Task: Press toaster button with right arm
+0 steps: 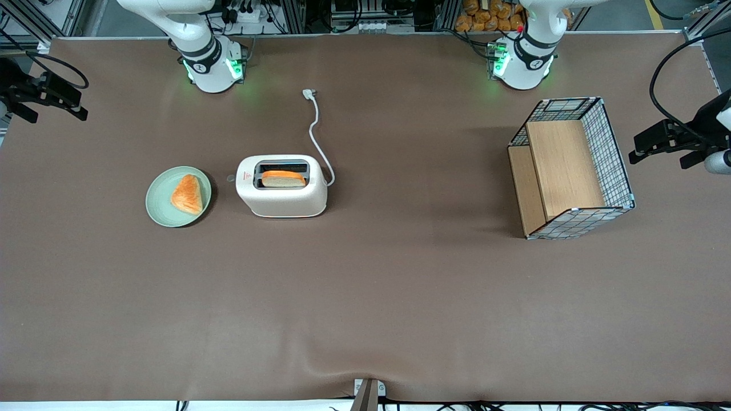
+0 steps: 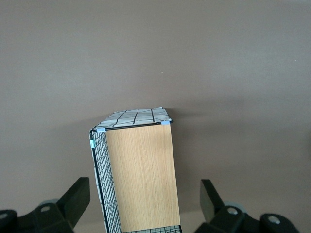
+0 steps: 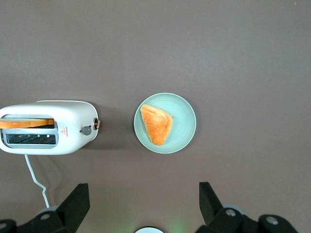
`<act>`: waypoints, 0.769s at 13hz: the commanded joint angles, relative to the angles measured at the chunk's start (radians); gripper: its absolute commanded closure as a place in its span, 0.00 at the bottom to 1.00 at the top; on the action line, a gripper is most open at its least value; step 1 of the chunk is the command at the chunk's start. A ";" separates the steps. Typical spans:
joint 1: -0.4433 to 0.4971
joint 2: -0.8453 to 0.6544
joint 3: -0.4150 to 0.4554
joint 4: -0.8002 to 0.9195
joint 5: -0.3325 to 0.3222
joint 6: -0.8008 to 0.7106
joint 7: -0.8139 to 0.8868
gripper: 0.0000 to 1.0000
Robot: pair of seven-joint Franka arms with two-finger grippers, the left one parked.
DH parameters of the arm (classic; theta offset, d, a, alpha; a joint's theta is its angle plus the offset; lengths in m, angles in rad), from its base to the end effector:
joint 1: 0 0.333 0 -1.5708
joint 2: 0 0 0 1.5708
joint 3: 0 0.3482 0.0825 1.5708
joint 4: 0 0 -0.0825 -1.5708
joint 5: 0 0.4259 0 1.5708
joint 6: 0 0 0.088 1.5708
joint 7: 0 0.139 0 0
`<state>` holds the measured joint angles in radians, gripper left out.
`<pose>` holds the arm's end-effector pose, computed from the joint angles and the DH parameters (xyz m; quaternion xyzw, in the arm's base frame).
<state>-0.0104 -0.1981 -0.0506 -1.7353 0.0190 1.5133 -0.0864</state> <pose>0.5190 -0.0316 0.6462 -0.9997 -0.0137 0.0110 0.0153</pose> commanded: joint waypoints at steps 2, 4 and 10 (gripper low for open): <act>-0.011 0.016 0.006 0.028 -0.016 -0.015 -0.013 0.00; -0.016 0.020 0.003 0.031 -0.016 -0.012 -0.009 0.00; -0.026 0.025 0.003 0.034 -0.016 -0.016 -0.015 0.00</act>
<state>-0.0211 -0.1937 -0.0585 -1.7349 0.0186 1.5133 -0.0867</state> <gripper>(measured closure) 0.000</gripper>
